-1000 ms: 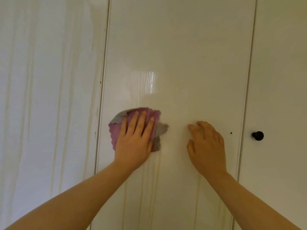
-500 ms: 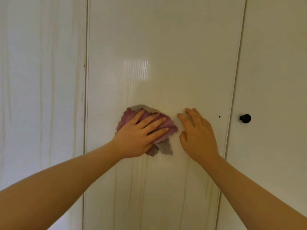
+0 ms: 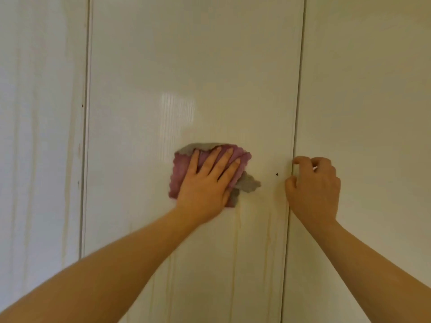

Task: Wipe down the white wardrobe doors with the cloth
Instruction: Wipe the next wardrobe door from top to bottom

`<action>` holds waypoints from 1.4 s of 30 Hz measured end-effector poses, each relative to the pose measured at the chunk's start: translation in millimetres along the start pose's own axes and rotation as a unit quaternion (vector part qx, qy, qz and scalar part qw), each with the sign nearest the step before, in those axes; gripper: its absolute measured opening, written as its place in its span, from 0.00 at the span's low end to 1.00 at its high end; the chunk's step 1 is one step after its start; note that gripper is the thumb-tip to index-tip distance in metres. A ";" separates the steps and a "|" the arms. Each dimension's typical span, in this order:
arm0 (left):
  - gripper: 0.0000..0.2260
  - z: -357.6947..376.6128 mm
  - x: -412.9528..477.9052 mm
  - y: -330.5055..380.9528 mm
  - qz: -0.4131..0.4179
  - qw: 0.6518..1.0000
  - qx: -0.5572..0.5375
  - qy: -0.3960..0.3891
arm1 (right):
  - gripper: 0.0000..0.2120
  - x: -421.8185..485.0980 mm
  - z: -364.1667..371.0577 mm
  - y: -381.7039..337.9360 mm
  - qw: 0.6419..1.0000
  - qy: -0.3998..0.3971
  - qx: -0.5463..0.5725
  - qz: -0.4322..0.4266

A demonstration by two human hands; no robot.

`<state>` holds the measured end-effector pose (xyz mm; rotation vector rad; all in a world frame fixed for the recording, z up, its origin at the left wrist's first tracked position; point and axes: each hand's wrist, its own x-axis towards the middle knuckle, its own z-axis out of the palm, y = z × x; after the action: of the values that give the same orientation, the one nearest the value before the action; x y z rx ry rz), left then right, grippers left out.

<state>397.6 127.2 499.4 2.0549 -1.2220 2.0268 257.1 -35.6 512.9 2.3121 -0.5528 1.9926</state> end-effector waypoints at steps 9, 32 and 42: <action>0.24 6.3 23.4 17.3 0.086 0.996 0.023 0.002 | 0.08 5.0 9.0 34.2 0.992 -0.105 0.046 0.051; 0.24 4.6 73.7 21.2 0.072 0.995 0.074 -0.014 | 0.08 -1.0 17.0 43.2 0.978 -0.111 0.167 0.051; 0.25 14.0 22.7 51.0 0.218 0.975 0.024 -0.046 | 0.20 -12.3 10.5 43.1 0.959 -0.157 0.226 0.061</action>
<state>379.9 73.1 490.9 2.0644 -1.7966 2.1578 253.2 -75.7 490.6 2.9684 -0.2737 1.9809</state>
